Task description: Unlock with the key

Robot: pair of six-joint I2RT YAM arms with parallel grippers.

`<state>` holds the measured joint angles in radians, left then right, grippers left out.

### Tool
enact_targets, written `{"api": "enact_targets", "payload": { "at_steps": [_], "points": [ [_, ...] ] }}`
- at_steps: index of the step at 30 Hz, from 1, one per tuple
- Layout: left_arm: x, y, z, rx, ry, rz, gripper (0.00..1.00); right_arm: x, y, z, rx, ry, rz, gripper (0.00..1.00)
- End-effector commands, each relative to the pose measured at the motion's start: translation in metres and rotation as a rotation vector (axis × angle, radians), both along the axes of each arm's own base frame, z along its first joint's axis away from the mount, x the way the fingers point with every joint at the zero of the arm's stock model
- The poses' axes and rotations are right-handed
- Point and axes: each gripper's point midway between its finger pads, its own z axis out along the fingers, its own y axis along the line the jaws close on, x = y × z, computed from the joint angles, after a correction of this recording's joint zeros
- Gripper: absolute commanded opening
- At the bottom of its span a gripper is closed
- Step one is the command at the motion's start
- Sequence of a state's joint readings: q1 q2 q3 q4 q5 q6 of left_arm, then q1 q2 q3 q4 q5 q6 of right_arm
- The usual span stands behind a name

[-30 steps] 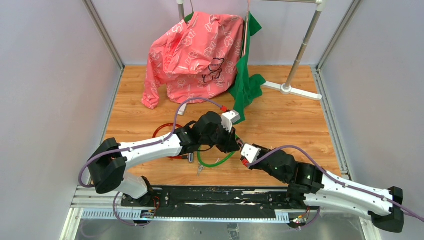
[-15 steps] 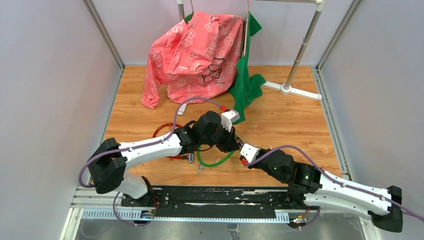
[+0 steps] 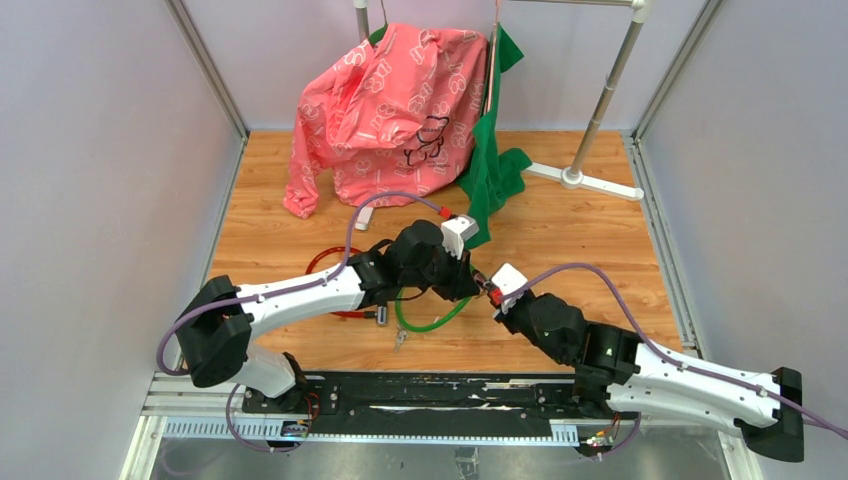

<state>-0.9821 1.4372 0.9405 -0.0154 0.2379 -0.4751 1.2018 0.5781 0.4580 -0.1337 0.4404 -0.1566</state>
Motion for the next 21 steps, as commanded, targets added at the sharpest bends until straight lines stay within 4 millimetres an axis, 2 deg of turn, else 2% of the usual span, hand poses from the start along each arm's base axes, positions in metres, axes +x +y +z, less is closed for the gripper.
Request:
{"api": "enact_targets", "payload": {
  "at_steps": [1,7,9,13,17,21],
  "points": [
    [0.012,-0.016,0.038,-0.105,-0.049,0.018,0.0,0.004,0.001,0.014,0.206,0.13,-0.17,0.0],
    [0.011,-0.022,0.038,-0.103,-0.058,0.024,0.0,0.01,-0.005,0.017,0.373,0.249,-0.365,0.0],
    [0.011,-0.023,0.037,-0.1,-0.058,0.025,0.0,0.009,-0.004,0.018,0.402,0.279,-0.382,0.0],
    [0.009,-0.027,0.035,-0.097,-0.058,0.02,0.0,0.008,-0.008,0.018,0.433,0.317,-0.428,0.0],
    [0.007,-0.032,0.032,-0.095,-0.059,0.011,0.0,0.006,-0.021,0.014,0.434,0.343,-0.496,0.0],
    [0.006,-0.036,0.029,-0.095,-0.055,0.01,0.0,0.0,-0.023,0.012,0.414,0.38,-0.489,0.0]
  ]
}}
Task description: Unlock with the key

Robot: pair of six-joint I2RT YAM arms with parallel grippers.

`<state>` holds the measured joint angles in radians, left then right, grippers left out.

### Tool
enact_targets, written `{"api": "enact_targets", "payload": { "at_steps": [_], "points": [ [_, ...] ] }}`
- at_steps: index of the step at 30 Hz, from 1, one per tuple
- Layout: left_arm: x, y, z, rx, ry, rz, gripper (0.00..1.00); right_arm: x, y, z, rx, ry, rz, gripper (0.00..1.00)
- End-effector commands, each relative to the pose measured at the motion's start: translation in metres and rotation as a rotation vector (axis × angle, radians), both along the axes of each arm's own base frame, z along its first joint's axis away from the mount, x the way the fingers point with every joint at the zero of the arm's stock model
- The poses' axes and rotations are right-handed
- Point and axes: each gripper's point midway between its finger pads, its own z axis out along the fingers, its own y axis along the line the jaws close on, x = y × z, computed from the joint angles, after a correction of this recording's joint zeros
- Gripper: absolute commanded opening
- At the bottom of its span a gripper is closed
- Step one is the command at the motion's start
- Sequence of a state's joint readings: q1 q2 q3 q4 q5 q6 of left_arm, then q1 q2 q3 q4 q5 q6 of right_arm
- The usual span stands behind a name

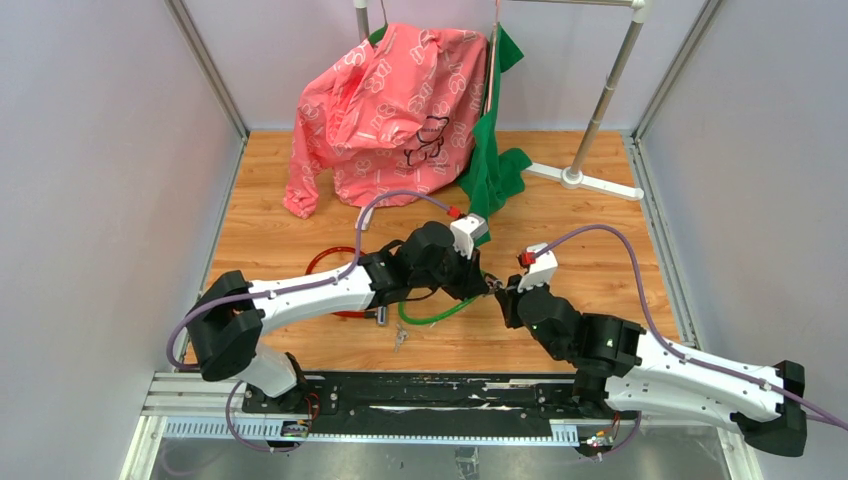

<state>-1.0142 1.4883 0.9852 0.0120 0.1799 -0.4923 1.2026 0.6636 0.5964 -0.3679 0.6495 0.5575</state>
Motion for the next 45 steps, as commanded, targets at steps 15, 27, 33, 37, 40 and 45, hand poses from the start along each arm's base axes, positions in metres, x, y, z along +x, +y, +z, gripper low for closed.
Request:
{"api": "enact_targets", "payload": {
  "at_steps": [15,27,33,37,40,45],
  "points": [
    [0.007,-0.029,0.013,-0.073,-0.007,-0.003,0.0,-0.028,-0.035,0.026,-0.062,0.065,0.073,0.66],
    [0.003,-0.029,0.012,-0.076,0.008,-0.024,0.0,-0.009,-0.016,0.027,-0.211,0.001,0.092,0.54],
    [0.0,-0.028,0.013,-0.078,0.007,-0.033,0.0,0.001,-0.01,0.025,-0.257,-0.016,0.085,0.44],
    [0.0,-0.027,0.014,-0.08,0.004,-0.033,0.0,0.005,-0.01,0.019,-0.284,0.002,0.093,0.36],
    [0.0,-0.027,0.015,-0.082,0.001,-0.032,0.0,0.005,-0.01,0.015,-0.29,0.014,0.095,0.29],
    [0.0,-0.026,0.016,-0.084,-0.001,-0.03,0.0,0.003,-0.014,0.01,-0.302,0.033,0.088,0.27]
  ]
}}
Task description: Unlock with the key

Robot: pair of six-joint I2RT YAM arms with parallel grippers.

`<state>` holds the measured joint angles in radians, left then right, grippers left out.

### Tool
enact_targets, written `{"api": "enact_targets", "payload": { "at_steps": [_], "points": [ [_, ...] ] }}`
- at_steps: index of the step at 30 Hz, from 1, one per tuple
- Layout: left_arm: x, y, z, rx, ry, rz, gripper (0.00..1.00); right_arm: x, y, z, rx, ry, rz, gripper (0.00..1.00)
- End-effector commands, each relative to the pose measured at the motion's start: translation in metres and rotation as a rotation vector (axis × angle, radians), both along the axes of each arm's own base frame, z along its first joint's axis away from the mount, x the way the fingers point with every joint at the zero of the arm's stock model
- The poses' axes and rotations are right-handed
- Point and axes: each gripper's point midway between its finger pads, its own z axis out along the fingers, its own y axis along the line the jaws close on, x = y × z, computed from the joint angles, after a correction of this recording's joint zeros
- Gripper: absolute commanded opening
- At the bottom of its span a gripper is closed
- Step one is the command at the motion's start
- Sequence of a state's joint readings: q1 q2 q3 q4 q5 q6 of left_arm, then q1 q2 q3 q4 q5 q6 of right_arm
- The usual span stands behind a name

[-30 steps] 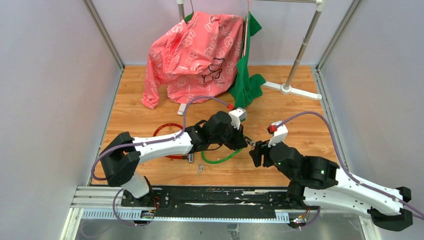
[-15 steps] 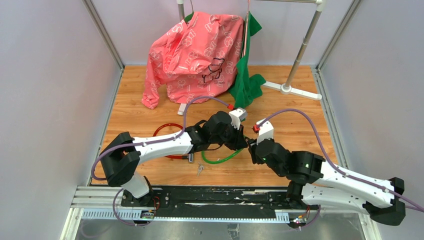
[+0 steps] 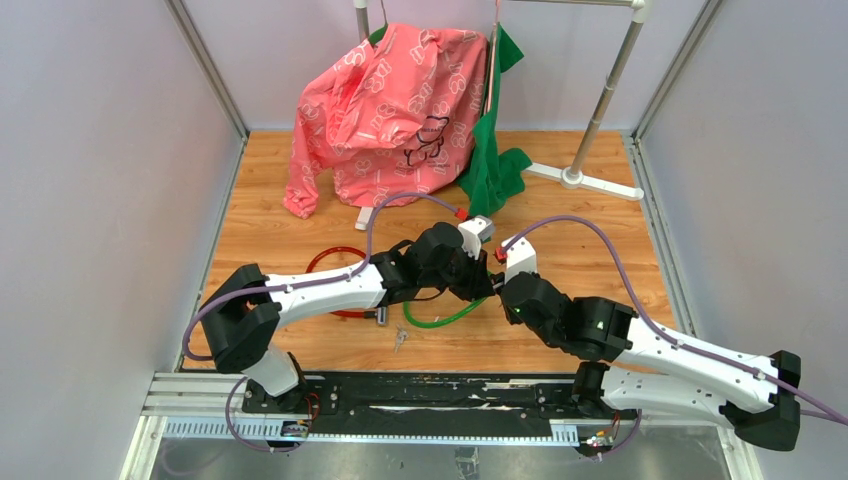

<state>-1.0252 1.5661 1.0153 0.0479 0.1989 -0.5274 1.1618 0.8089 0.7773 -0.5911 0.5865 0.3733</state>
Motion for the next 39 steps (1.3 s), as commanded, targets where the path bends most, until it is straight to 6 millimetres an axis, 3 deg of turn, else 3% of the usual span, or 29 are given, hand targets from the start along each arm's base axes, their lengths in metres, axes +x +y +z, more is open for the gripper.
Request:
{"api": "enact_targets", "payload": {
  "at_steps": [1,11,23,28,39],
  "points": [
    [0.001,-0.009,0.028,-0.08,-0.045,-0.017,0.0,0.002,-0.004,0.006,0.0,-0.003,-0.012,0.27],
    [0.0,-0.007,0.032,-0.092,-0.054,-0.015,0.0,0.003,-0.008,-0.001,-0.009,0.006,-0.044,0.0],
    [-0.002,-0.007,0.038,-0.11,-0.072,-0.027,0.0,0.0,-0.017,-0.004,0.066,0.046,-0.148,0.0],
    [-0.005,-0.006,0.034,-0.103,-0.065,-0.035,0.0,0.002,-0.029,-0.006,0.04,0.029,-0.178,0.0],
    [-0.006,0.001,0.02,-0.061,-0.053,-0.022,0.0,0.008,-0.032,0.003,0.013,-0.012,-0.172,0.0]
  ]
}}
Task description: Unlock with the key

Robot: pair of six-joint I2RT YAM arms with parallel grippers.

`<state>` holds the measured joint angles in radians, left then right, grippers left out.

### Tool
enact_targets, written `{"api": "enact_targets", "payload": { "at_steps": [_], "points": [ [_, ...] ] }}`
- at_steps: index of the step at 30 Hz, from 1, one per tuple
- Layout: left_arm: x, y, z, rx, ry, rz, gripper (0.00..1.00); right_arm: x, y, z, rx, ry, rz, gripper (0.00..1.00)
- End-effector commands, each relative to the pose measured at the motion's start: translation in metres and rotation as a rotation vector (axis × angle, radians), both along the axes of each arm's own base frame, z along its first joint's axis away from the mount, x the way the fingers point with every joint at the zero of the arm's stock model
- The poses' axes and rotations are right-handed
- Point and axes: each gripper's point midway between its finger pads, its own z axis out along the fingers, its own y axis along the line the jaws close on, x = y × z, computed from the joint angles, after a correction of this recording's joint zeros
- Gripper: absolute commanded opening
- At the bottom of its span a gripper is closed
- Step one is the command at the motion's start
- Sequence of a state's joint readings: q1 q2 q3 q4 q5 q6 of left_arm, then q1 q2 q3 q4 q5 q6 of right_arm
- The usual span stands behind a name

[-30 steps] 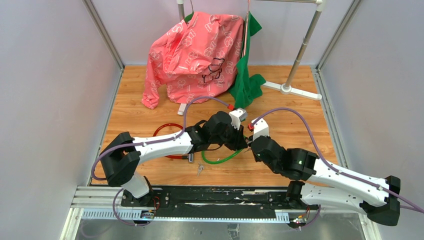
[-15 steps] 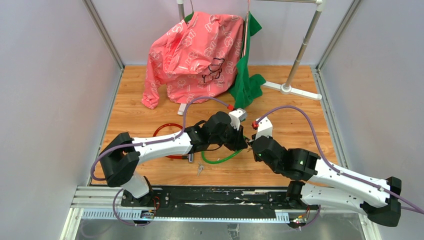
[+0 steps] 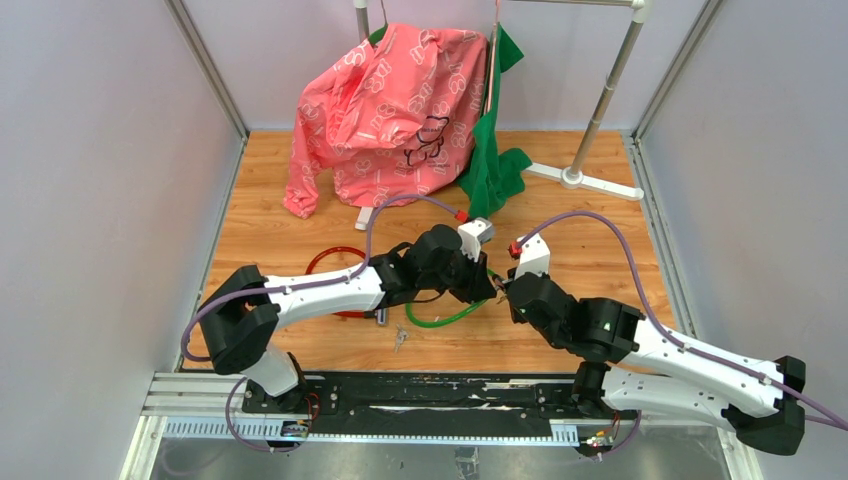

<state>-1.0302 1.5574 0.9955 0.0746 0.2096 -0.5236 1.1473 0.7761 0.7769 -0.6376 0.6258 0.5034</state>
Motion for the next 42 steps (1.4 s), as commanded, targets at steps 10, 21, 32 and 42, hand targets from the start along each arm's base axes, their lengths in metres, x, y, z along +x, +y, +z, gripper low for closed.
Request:
{"api": "enact_targets", "payload": {
  "at_steps": [10,21,32,42],
  "points": [
    [0.004,0.0,0.019,-0.02,-0.067,0.0,0.0,0.005,-0.02,0.006,-0.041,-0.024,-0.061,0.0],
    [0.015,-0.044,0.029,0.018,-0.156,-0.049,0.0,-0.009,-0.045,0.009,0.005,0.004,-0.103,0.0],
    [0.04,-0.057,-0.004,0.181,-0.256,-0.068,0.0,0.005,-0.06,-0.002,-0.069,-0.057,-0.212,0.0],
    [0.064,-0.027,-0.039,0.263,-0.238,-0.046,0.0,0.027,-0.068,-0.016,-0.048,-0.022,-0.281,0.0]
  ]
}}
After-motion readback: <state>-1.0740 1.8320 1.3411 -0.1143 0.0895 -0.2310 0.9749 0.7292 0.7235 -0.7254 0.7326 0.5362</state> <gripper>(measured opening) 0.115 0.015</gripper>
